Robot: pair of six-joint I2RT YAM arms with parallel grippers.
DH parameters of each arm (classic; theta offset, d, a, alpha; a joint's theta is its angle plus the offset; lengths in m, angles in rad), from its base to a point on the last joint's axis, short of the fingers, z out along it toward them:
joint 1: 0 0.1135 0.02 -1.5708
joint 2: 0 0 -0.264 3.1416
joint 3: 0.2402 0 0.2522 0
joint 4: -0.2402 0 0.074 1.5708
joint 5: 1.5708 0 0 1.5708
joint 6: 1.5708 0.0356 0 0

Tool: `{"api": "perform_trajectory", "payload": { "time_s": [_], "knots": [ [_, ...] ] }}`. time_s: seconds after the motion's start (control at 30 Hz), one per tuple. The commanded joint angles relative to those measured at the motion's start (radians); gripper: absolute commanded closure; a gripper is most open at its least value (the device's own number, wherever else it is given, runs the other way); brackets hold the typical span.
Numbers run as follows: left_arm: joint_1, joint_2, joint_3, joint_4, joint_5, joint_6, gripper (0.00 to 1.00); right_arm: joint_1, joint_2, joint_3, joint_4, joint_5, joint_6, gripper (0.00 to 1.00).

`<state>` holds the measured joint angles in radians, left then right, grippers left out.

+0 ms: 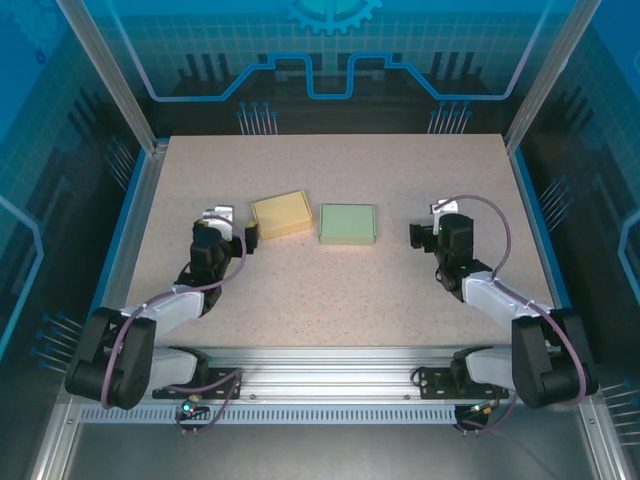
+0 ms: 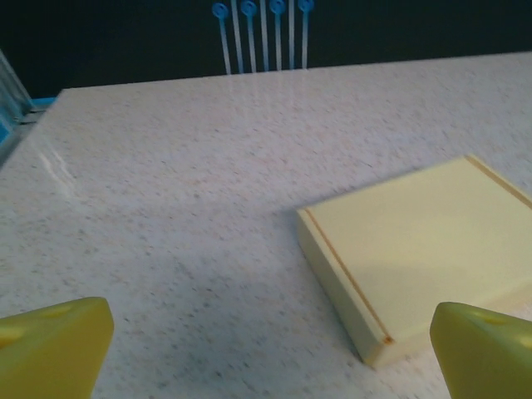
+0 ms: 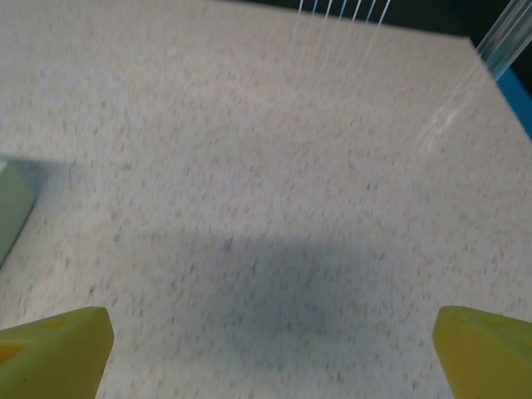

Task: Fold the paper box

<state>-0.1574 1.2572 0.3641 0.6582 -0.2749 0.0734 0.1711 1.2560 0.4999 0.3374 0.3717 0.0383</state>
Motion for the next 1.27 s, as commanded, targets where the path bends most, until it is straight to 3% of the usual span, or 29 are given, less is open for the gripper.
{"api": "perform_trajectory", "payload": {
  "time_s": [0.0,0.1,0.2,0.33,0.4,0.5,1.23],
  "knots": [
    [0.055,0.033,-0.031,0.078,0.047,-0.019,0.01,-0.039,0.042,-0.059,0.228,-0.046,-0.02,0.0],
    [0.079,0.066,-0.081,0.218,0.082,-0.011,0.01,-0.055,0.081,-0.101,0.344,-0.098,-0.029,0.0],
    [0.13,0.102,-0.059,0.209,0.177,-0.053,0.01,-0.08,0.143,-0.12,0.428,-0.186,-0.033,0.0],
    [0.156,0.323,-0.078,0.507,0.254,-0.055,0.01,-0.082,0.25,-0.1,0.482,-0.282,-0.077,0.0],
    [0.178,0.269,-0.027,0.303,0.304,-0.074,0.01,-0.102,0.246,-0.085,0.444,-0.337,-0.069,0.0],
    [0.195,0.282,0.025,0.225,0.333,-0.082,0.01,-0.137,0.246,-0.068,0.411,-0.386,-0.044,0.0],
    [0.181,0.288,0.019,0.25,0.325,-0.065,0.01,-0.129,0.248,-0.065,0.41,-0.369,-0.048,0.0]
  ]
}}
